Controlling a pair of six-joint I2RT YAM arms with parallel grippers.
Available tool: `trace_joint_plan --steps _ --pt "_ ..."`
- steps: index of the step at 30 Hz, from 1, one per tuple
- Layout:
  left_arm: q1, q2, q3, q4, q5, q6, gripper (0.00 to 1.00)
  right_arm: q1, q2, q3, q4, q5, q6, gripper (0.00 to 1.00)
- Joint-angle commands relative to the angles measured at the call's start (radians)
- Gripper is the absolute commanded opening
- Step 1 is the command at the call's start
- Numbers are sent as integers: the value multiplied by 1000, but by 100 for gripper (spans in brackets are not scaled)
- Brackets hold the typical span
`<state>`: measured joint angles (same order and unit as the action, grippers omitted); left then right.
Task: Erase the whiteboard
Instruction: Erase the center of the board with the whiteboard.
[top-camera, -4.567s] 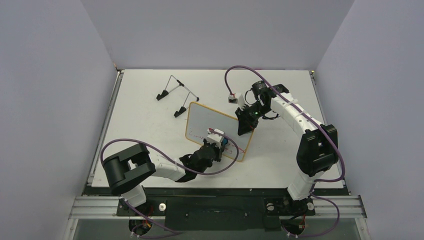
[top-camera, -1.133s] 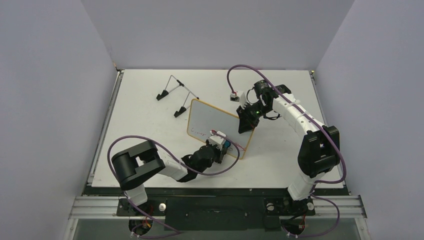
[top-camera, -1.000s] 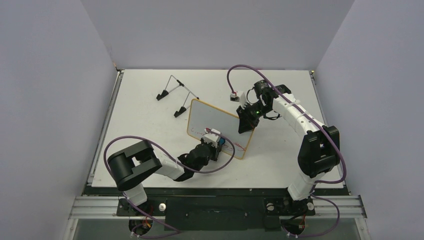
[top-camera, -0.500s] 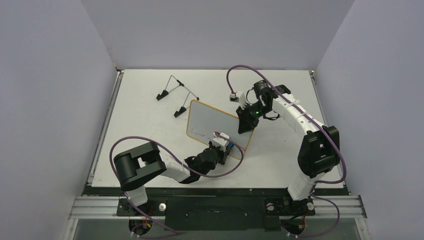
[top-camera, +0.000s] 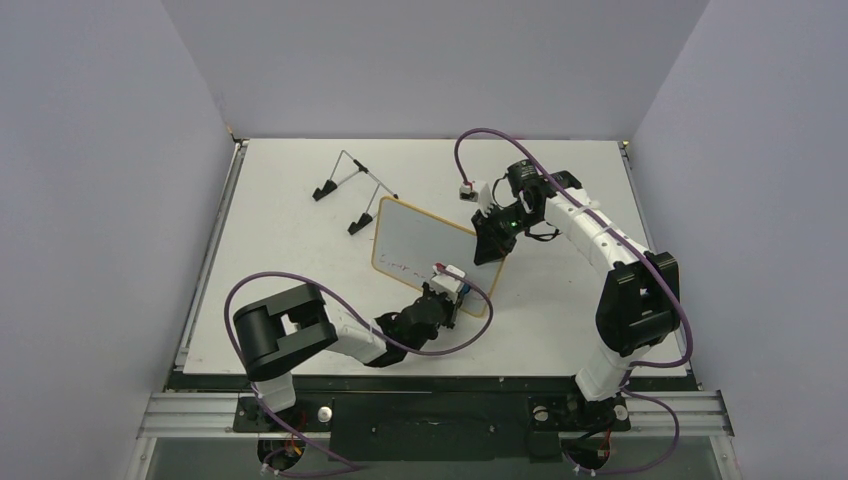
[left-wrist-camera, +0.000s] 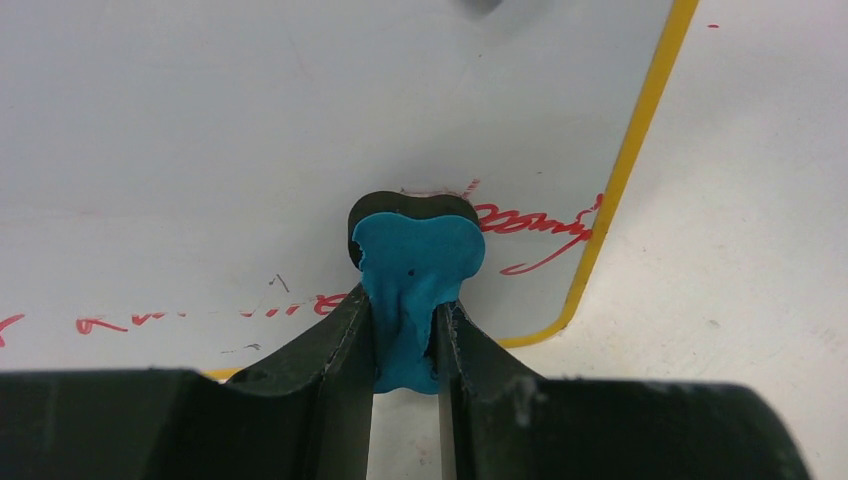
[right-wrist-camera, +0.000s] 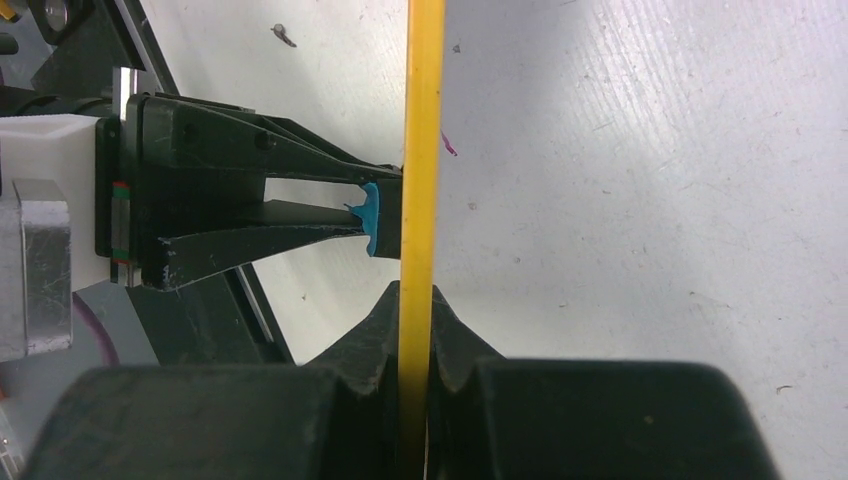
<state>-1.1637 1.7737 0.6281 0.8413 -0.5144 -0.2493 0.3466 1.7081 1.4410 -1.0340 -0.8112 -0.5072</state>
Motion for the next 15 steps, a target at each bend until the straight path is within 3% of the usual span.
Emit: trace_joint_plan --steps 1,15 --pt "34 -19 17 -28 -108 1 0 15 -33 -19 1 -51 15 0" --pt "-91 59 119 -47 -141 79 0 16 -35 -28 21 -50 33 0"
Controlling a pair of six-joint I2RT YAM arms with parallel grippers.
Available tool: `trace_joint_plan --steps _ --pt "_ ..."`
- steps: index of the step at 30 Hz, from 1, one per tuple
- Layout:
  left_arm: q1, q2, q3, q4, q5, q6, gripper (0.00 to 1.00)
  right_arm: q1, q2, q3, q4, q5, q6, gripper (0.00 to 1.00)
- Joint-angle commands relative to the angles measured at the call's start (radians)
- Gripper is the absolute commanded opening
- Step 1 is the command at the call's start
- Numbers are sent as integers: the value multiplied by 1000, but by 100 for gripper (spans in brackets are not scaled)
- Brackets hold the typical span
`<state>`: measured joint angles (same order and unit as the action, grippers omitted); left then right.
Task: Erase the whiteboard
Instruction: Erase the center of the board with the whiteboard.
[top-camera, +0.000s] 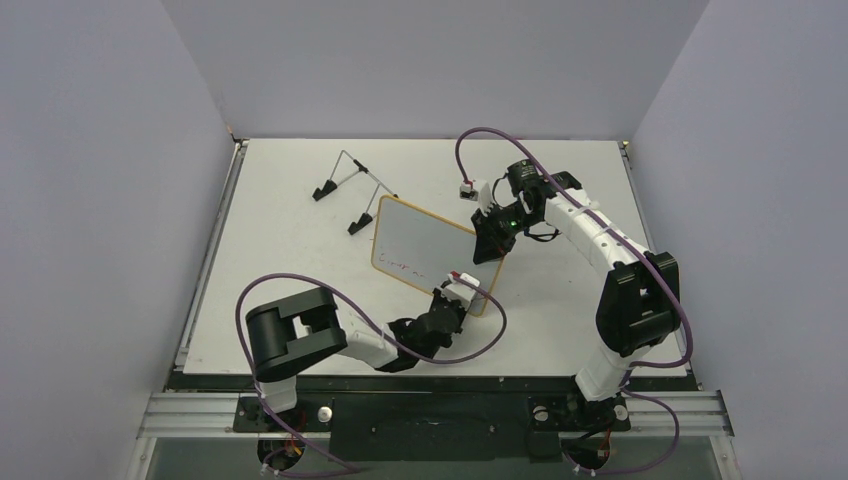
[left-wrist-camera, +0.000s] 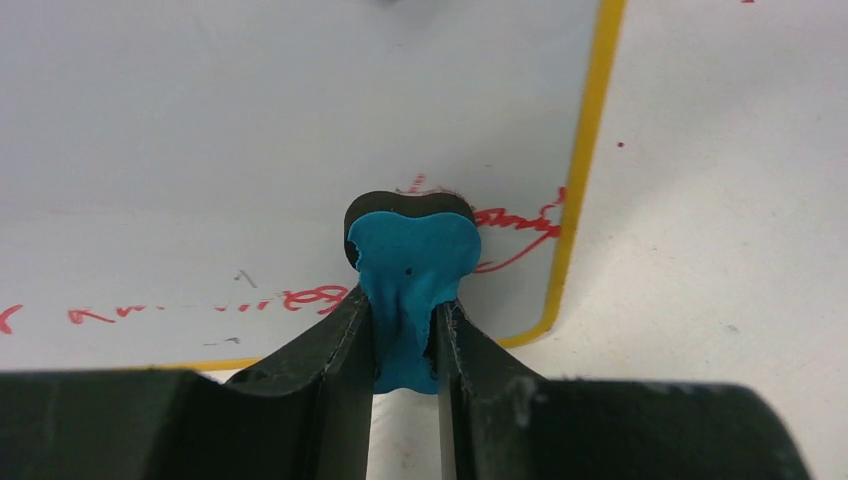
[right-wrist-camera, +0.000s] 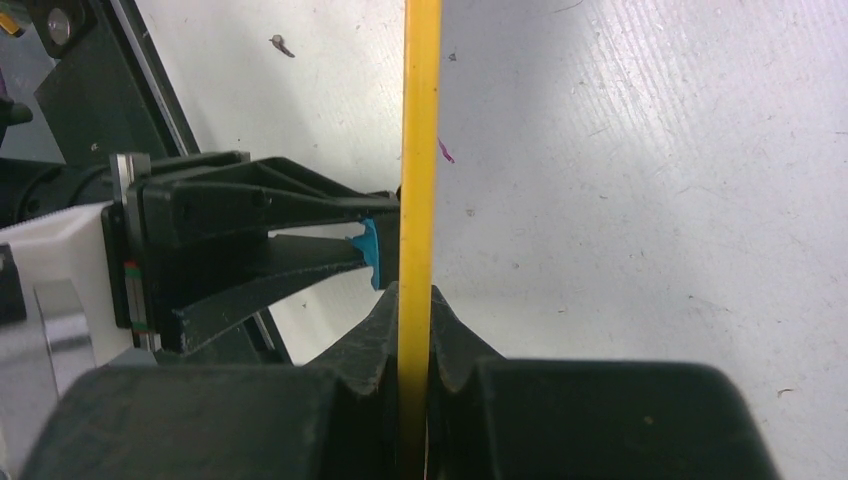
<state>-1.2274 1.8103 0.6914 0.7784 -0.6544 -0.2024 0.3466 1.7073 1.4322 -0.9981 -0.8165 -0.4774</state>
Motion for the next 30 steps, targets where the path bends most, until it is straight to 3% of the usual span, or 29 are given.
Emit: trace_joint_plan --steps 1,15,19,30 --pt "-28 27 59 17 1 33 0 15 -35 -19 -15 -44 3 0" --pt "27 -50 33 -67 -199 16 0 16 -37 -21 -14 -46 3 0" --pt "7 -58 47 -50 -169 42 0 16 -36 -21 -12 -46 5 0" --pt "-55 28 128 -18 94 107 0 17 -35 -22 -11 -46 5 0"
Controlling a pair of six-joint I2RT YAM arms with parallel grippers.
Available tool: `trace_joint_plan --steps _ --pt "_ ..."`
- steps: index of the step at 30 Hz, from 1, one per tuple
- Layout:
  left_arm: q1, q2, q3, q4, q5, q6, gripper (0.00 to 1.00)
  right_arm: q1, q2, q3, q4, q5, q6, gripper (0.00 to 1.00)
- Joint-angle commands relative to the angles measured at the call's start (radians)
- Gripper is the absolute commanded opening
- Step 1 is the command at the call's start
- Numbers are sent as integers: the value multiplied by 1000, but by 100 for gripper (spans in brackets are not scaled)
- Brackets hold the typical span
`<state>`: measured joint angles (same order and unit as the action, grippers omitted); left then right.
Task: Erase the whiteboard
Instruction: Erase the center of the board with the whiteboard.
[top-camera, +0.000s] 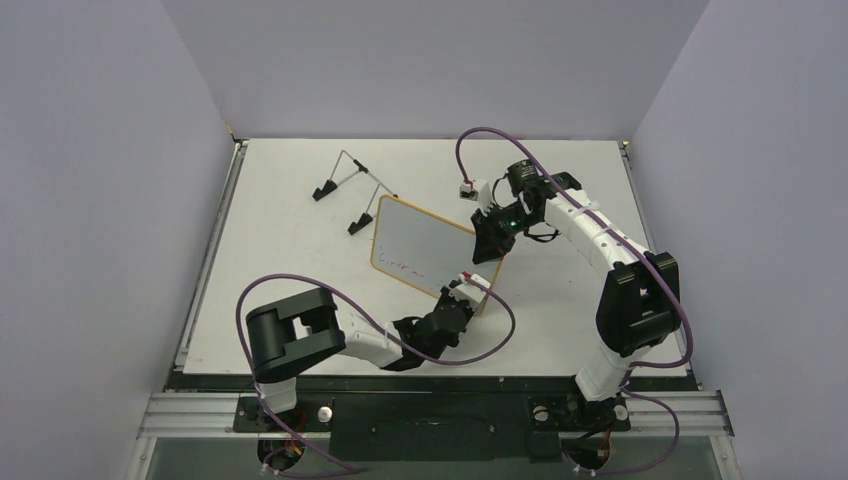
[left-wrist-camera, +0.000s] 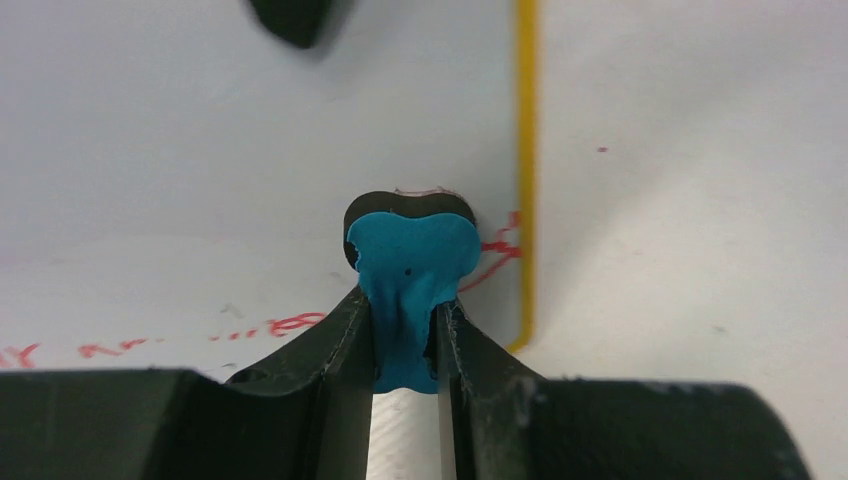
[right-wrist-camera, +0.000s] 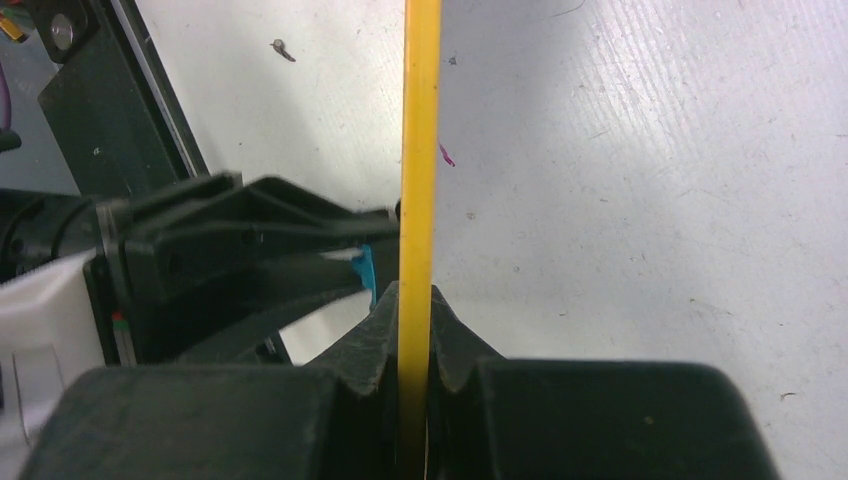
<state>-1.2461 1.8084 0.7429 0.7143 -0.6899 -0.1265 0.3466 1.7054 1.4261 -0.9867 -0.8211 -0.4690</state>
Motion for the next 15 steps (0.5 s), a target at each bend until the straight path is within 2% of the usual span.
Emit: trace_joint_plan --steps 1,7,15 --pt "-39 36 84 45 137 32 0 16 -34 -16 -23 -41 -3 0" --pt "-16 17 75 -8 41 14 0 15 -37 -16 -23 -42 -3 0" --pt "96 -80 -28 -48 18 -69 0 16 -36 -16 -23 -41 -3 0"
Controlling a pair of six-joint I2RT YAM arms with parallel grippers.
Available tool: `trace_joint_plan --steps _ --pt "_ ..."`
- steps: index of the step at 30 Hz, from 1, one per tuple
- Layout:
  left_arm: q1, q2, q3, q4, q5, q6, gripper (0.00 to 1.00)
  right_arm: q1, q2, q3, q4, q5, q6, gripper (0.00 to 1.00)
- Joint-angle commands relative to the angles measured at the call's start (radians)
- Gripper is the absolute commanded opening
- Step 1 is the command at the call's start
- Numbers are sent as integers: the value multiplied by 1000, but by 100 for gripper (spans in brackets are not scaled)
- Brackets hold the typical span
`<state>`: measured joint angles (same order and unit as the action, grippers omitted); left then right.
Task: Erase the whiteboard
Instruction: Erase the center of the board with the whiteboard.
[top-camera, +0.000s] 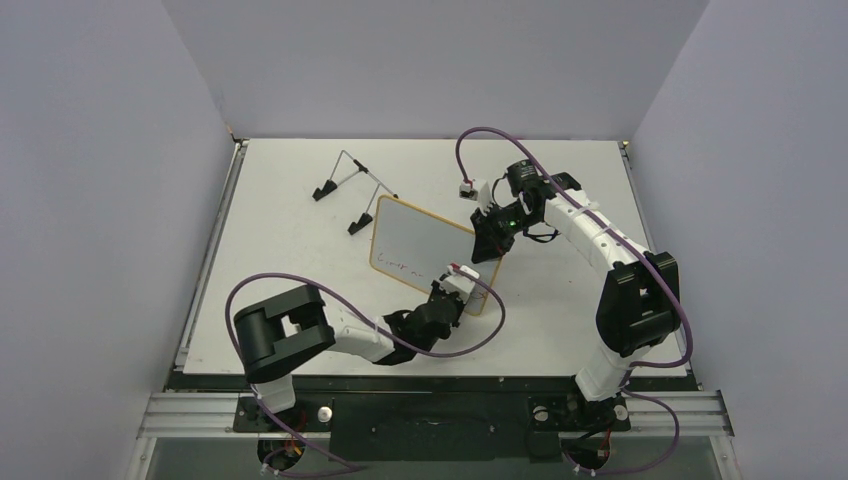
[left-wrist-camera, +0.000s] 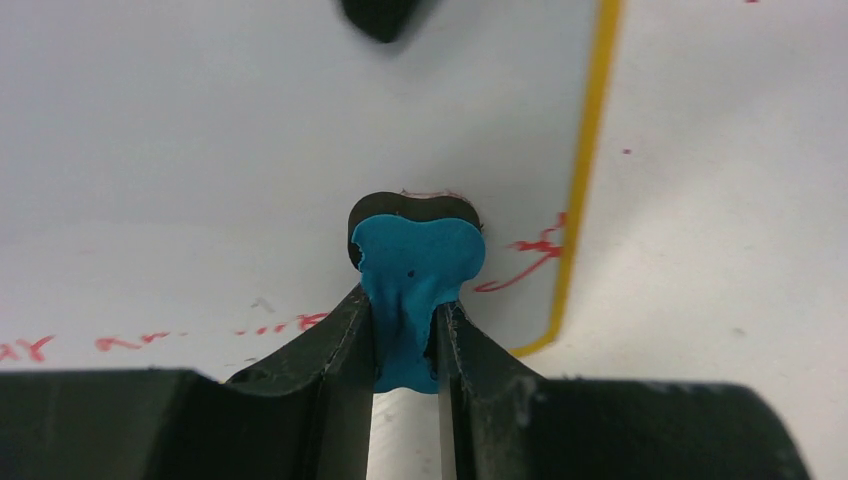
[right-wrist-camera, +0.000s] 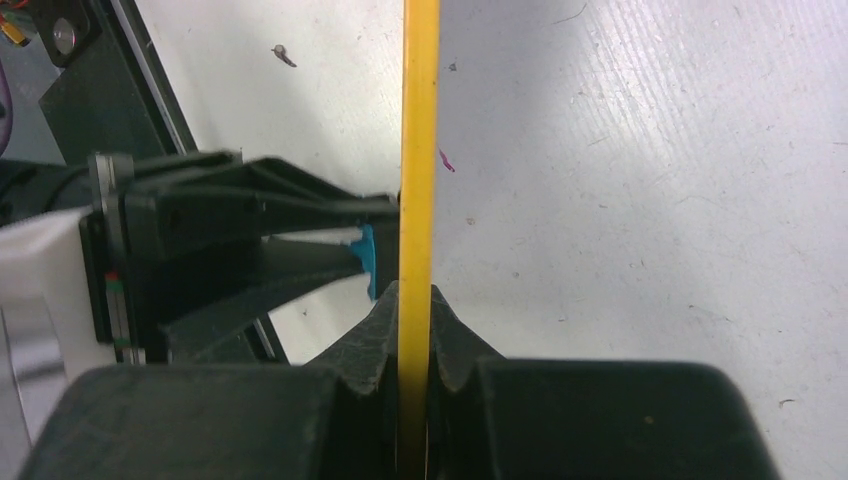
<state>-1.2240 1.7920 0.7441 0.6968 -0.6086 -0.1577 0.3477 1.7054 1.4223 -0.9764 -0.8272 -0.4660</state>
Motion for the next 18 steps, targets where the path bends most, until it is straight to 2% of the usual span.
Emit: trace_joint_plan --steps 1,7,13,18 --pt "77 -72 -37 -34 -67 -38 0 15 -35 -11 -34 -35 -6 0" --pt "69 -65 -24 -32 -32 -27 0 14 -33 -13 -32 -35 -4 0" --pt "-12 13 45 -15 27 53 0 14 -34 -14 -31 -33 -3 0" --pt "-41 46 133 -120 -93 68 0 14 -34 -14 -30 -35 -3 0"
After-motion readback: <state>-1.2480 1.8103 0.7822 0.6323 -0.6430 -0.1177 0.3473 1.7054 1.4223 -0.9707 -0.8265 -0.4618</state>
